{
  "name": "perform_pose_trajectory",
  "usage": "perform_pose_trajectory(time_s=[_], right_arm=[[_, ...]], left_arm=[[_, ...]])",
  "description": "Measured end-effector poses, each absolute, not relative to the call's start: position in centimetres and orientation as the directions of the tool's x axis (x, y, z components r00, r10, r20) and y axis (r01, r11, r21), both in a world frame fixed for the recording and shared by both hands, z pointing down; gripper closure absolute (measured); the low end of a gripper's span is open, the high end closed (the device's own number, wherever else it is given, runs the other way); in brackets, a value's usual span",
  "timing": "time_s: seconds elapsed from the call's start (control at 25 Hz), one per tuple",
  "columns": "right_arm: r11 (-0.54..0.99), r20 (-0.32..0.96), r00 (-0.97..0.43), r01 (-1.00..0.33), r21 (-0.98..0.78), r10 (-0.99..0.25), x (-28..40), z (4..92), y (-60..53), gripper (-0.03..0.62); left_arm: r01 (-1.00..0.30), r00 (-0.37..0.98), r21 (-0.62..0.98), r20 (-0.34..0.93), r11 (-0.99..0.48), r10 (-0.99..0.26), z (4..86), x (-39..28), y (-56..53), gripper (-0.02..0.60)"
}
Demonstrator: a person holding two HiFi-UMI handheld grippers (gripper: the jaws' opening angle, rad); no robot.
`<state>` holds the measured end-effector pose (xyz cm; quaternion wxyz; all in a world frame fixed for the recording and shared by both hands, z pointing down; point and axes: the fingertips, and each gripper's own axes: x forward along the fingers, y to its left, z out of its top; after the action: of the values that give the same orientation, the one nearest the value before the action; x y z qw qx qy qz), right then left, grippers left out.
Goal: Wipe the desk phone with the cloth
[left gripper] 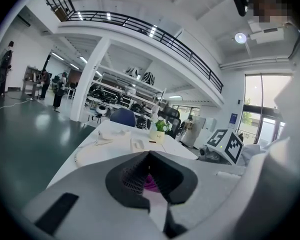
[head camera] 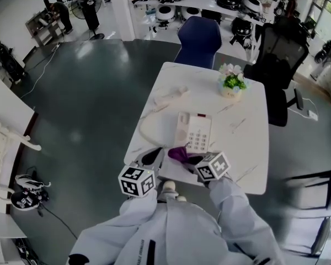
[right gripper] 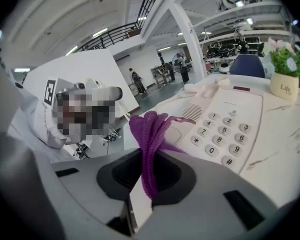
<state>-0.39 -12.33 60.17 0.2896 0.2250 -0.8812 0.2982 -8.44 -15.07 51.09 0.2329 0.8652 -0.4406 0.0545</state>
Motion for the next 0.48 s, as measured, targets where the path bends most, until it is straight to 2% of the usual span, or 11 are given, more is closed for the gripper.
perform_pose_trajectory(time_s=[0.24, 0.48], right_arm=[[0.672, 0.538, -0.784, -0.581, -0.460, -0.310, 0.8, 58.1, -12.8, 0.556], [0.644, 0.370, -0.809, -0.587, -0.490, -0.456, 2.5, 55.1, -14.0, 0.556]], left_arm=[[-0.784, 0.612, 0.343, 0.284, -0.518, -0.738, 50.7, -8.0, -15.2, 0.584], [-0.781, 0.615, 0.323, 0.251, -0.535, -0.747, 49.5, -7.6, -15.7, 0.584]])
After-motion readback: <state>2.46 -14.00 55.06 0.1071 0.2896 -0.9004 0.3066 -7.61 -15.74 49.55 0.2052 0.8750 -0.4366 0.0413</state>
